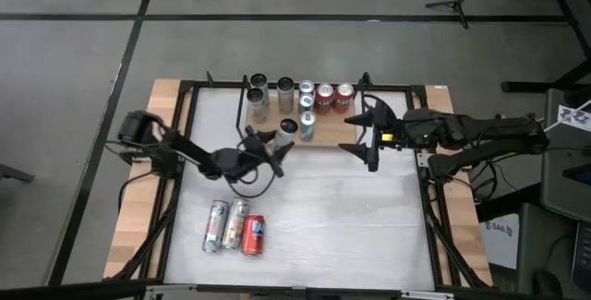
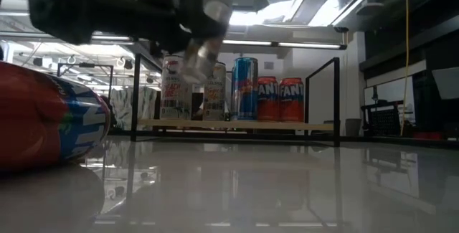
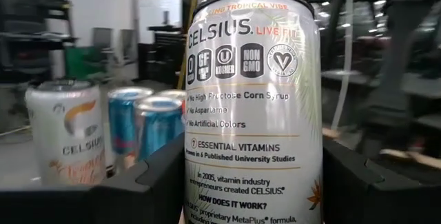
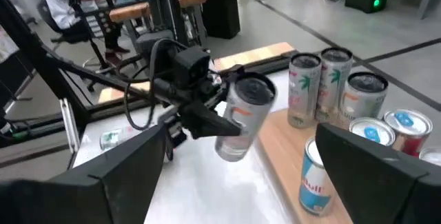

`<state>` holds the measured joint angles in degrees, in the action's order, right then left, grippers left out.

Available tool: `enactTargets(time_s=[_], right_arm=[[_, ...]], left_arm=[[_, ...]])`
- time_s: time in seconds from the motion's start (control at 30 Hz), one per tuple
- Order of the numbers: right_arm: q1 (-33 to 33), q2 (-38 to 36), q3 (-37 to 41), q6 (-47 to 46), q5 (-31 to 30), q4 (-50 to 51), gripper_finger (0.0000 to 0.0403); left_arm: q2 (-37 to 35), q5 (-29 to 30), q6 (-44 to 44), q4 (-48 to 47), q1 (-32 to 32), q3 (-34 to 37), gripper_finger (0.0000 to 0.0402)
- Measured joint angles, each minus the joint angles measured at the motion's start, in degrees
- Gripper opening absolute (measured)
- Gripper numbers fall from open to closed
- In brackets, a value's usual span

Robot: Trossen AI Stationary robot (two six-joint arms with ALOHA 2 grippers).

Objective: Place canned beverage on shelf
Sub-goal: Put the top white yellow soda can on the shelf aligned with the other white yellow soda can

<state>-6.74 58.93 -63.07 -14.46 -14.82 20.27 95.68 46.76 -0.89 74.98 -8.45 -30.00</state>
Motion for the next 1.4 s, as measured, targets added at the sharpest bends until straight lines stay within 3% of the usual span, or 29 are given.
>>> enactTargets(time_s=[0.3,0.73,1.0,1.2,1.4], right_arm=[[0.0,2.8,0.0,0.3,0.0,0.5,0.0367],[0.3,9.1,0.0,14.5,-2.7,-5.8,0.0367],[7.8,14.0,0.0,15.8,-2.6,-11.9,0.0367],[14.7,17.0,0.0,7.1,4.5,-17.8,0.0367],[19.5,19.4,0.0,3.4,21.3,-21.3,0.0367]], left_arm=[[9.6,4.6,0.2,8.7,3.7,-2.9,0.0234],[9.9,1.1,-1.2,8.3,7.9,-2.9,0.0234],[9.9,0.0,-1.3,8.2,6.9,-2.9,0.0234],[9.8,-0.2,-1.3,8.2,6.3,-2.9,0.0234],[9.9,-3.3,-1.2,8.5,6.1,-2.8,0.0234]])
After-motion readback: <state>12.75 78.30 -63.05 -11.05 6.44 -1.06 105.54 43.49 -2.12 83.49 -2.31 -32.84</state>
